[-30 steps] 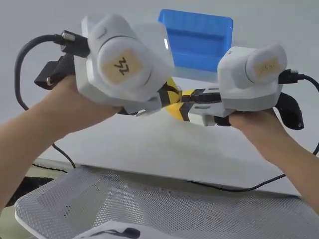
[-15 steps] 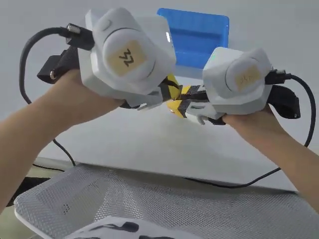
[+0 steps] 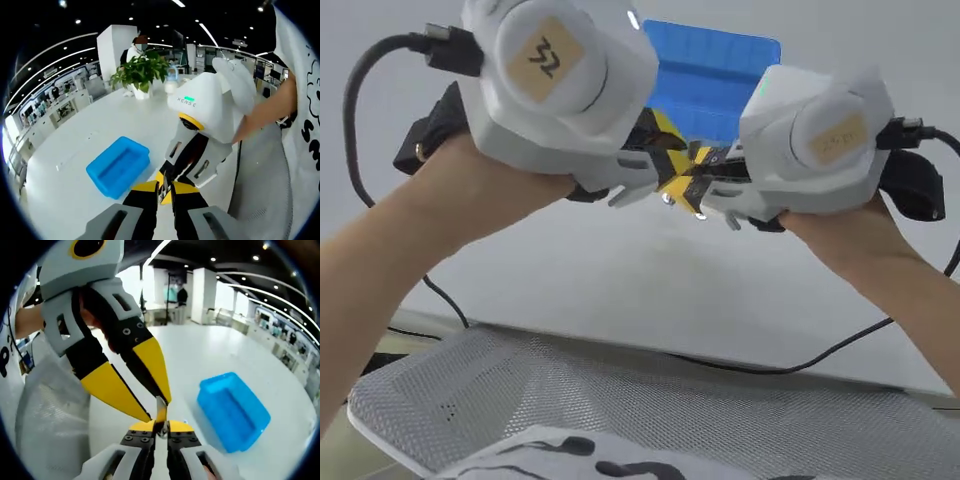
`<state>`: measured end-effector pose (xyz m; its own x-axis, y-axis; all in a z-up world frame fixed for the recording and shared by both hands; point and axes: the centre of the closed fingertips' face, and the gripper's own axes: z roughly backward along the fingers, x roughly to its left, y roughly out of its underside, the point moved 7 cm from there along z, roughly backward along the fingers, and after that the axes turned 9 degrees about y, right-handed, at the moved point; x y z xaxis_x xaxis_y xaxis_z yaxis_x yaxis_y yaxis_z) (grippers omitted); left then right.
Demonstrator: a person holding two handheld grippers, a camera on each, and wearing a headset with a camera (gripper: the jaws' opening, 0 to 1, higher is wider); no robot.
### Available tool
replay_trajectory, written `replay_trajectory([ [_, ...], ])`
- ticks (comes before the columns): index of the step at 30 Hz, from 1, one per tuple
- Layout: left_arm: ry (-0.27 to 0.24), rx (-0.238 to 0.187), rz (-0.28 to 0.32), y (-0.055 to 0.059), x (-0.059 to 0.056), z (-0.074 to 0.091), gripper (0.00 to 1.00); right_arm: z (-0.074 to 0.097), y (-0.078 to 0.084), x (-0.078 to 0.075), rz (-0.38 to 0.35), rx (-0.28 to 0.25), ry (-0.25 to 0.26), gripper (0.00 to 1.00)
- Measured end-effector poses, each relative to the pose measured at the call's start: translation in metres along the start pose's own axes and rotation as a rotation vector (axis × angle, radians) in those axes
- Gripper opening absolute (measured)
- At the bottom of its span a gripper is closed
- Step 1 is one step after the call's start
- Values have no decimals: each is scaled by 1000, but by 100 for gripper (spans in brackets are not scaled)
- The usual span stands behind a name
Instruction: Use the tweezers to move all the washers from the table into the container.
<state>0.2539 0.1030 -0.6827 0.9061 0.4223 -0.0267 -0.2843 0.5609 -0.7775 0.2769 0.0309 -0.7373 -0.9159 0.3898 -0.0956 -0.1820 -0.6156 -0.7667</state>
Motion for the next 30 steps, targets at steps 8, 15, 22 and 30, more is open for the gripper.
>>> replay_trajectory([
  [8, -85, -134, 72, -7, 0, 21, 38, 10, -23, -8, 41, -25, 5, 3],
  [15, -128, -137, 124, 6, -2, 28, 57, 14, -33, -27, 53, -35, 38, 3],
  [22, -208, -132, 196, 18, -8, 39, 75, 11, -45, -41, 52, -51, 54, 3],
  [30, -262, -139, 259, 26, -7, 47, 92, -1, -61, -57, 52, -74, 62, 3],
])
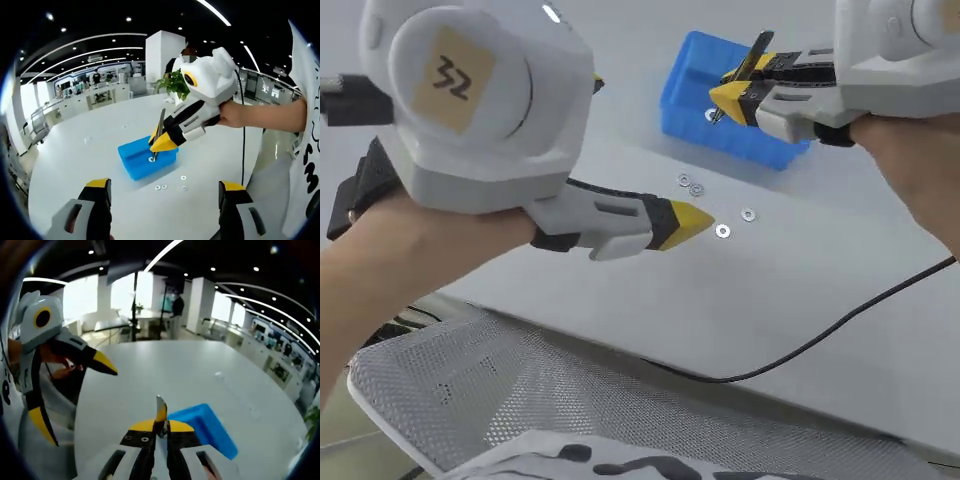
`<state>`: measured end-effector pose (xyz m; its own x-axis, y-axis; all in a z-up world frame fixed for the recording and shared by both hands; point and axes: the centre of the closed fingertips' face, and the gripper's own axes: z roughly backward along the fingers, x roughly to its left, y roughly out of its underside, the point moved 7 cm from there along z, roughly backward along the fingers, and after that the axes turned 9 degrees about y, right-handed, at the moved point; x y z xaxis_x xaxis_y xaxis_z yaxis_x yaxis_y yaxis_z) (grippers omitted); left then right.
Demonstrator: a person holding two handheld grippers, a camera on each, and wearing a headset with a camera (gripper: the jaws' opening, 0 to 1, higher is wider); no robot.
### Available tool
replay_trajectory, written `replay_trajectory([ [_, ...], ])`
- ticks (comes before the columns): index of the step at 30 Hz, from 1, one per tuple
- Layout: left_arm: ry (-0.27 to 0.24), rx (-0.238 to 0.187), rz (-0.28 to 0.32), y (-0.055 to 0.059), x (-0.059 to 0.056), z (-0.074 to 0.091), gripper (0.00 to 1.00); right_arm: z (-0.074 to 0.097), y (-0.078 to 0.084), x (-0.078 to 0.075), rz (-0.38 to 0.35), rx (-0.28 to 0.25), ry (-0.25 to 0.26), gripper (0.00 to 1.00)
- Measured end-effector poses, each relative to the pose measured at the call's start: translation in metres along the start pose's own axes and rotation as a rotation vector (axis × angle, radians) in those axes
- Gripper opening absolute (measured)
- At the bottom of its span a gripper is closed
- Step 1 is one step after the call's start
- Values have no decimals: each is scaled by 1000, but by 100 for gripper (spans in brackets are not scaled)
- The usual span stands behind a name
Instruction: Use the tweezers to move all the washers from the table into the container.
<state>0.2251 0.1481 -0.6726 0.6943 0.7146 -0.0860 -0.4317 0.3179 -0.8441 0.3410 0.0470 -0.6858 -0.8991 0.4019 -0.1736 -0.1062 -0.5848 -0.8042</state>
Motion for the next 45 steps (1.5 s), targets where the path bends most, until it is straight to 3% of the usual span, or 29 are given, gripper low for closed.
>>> replay_trajectory([
  [3, -26, -8, 14, 2, 2, 2, 96, -7, -4, 0, 2, -7, 11, 3],
  [8, -62, -10, 27, 6, 8, 4, 99, -21, -6, -16, -11, -14, 35, 3],
  [15, -102, -1, 26, 10, 12, 7, 99, -40, 1, -24, -46, 5, 51, 3],
  [17, -134, -17, 28, 9, 14, 10, 99, -46, 3, -25, -67, 6, 44, 3],
  [22, -155, -24, 60, 12, 18, 11, 99, -62, 10, -29, -86, 33, 36, 4],
  [32, -143, 18, 72, 26, 18, 5, 99, -84, 23, -33, -109, 67, 26, 4],
  [41, -136, 39, 83, 26, 19, 5, 99, -95, 36, -33, -135, 93, 9, 4],
  [45, -130, 69, 81, 31, 21, 3, 99, -97, 39, -31, -144, 100, 6, 4],
])
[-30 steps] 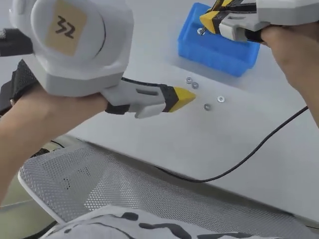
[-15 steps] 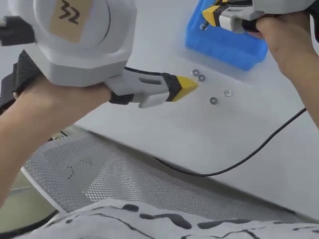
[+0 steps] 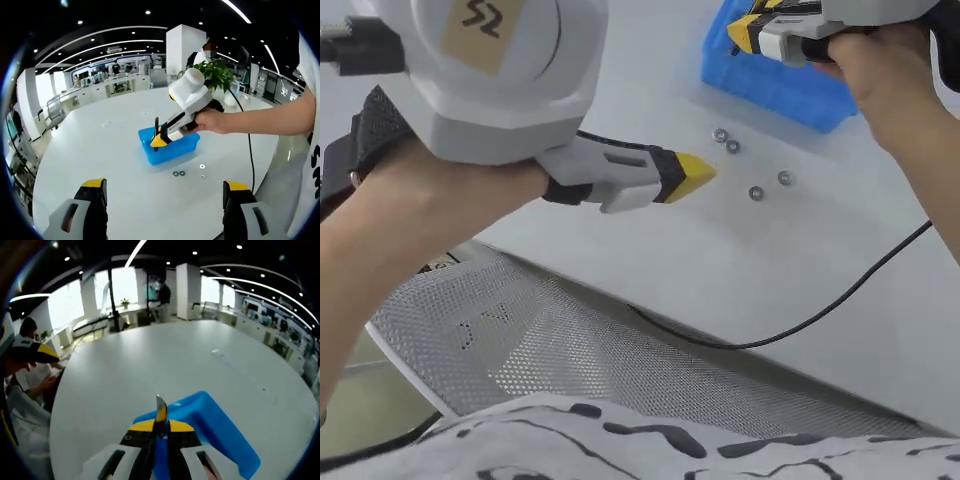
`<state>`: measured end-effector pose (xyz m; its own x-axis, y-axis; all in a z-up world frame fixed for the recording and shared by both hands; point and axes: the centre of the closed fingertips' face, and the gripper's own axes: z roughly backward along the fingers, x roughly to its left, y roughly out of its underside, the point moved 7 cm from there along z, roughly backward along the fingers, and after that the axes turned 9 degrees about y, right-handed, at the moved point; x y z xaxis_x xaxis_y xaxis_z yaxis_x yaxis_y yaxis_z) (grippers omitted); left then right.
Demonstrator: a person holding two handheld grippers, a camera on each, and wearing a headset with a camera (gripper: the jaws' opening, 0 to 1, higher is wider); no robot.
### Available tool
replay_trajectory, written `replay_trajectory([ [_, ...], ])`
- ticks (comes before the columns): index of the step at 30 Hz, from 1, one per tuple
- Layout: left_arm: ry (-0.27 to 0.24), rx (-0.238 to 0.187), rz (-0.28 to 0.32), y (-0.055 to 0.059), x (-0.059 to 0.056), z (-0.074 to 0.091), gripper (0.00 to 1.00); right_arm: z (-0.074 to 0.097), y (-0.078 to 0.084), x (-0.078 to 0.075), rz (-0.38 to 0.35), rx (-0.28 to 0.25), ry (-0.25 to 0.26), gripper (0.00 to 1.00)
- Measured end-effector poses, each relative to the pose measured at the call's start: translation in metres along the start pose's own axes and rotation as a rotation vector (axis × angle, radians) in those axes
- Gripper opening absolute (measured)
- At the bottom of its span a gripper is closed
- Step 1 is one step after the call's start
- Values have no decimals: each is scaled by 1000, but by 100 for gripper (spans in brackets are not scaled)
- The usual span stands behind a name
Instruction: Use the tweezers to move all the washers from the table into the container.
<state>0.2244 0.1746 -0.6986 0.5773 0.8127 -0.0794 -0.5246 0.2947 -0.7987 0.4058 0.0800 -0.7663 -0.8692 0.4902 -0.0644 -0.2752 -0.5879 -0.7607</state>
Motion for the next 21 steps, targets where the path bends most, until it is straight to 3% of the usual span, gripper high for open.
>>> replay_trajectory([
  [7, 11, 23, -9, 3, -1, -2, 99, 0, 5, 4, 35, 24, -3, 4],
  [13, 16, 33, -20, 4, -2, -5, 98, -1, 5, 6, 52, 18, -12, 4],
  [16, 27, 33, -17, 3, -4, -6, 93, 0, 5, 5, 66, 9, -14, 5],
  [21, 39, 36, -25, 1, -7, -8, 96, 4, 3, 4, 61, 13, -27, 5],
])
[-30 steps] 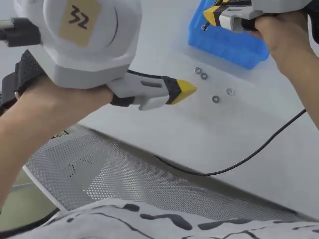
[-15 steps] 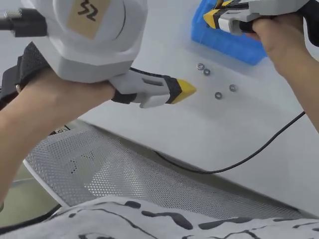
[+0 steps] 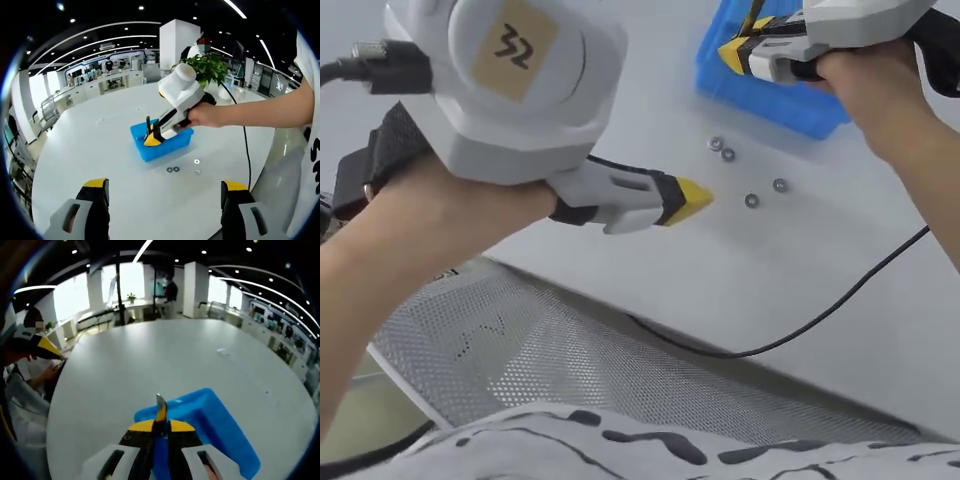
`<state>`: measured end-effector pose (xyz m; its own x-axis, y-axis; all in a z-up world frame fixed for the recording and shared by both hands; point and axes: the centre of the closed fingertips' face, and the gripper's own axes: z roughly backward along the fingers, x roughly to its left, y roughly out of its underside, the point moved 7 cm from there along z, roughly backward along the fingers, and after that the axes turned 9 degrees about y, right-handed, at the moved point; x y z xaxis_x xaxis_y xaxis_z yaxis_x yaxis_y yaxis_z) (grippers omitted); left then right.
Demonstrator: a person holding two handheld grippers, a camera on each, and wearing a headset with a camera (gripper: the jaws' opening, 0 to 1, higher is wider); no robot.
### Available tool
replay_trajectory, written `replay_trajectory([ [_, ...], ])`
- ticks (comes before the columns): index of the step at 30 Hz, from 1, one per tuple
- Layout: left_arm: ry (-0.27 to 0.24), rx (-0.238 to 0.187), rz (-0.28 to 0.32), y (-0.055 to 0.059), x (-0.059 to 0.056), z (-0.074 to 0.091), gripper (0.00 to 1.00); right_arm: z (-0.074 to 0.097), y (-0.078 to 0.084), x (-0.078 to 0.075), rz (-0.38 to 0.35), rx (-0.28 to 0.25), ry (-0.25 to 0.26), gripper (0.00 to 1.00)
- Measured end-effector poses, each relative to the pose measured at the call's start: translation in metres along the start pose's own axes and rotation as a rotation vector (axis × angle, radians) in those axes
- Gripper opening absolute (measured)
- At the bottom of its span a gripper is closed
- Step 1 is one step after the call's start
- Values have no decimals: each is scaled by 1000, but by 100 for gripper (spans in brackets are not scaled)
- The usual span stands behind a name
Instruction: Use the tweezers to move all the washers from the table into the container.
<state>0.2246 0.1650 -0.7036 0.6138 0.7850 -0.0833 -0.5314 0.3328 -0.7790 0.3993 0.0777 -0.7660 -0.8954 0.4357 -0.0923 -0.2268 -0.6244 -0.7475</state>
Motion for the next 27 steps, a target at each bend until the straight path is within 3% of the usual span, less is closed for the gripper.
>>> replay_trajectory([
  [7, 0, 2, -18, -4, -2, -1, 97, 20, -13, -9, -70, -65, 0, 5],
  [10, 3, -11, -9, -6, -5, -1, 99, 35, -24, -7, -107, -121, -12, 5],
  [15, -20, -27, -3, -6, -4, 0, 99, 47, -26, 1, -60, -146, 5, 5],
  [23, -27, -45, 9, -5, -1, 2, 99, 63, -21, 25, -15, -137, -11, 5],
  [27, -28, -41, 10, -4, -1, 0, 99, 65, -14, 30, -17, -131, -4, 5],
])
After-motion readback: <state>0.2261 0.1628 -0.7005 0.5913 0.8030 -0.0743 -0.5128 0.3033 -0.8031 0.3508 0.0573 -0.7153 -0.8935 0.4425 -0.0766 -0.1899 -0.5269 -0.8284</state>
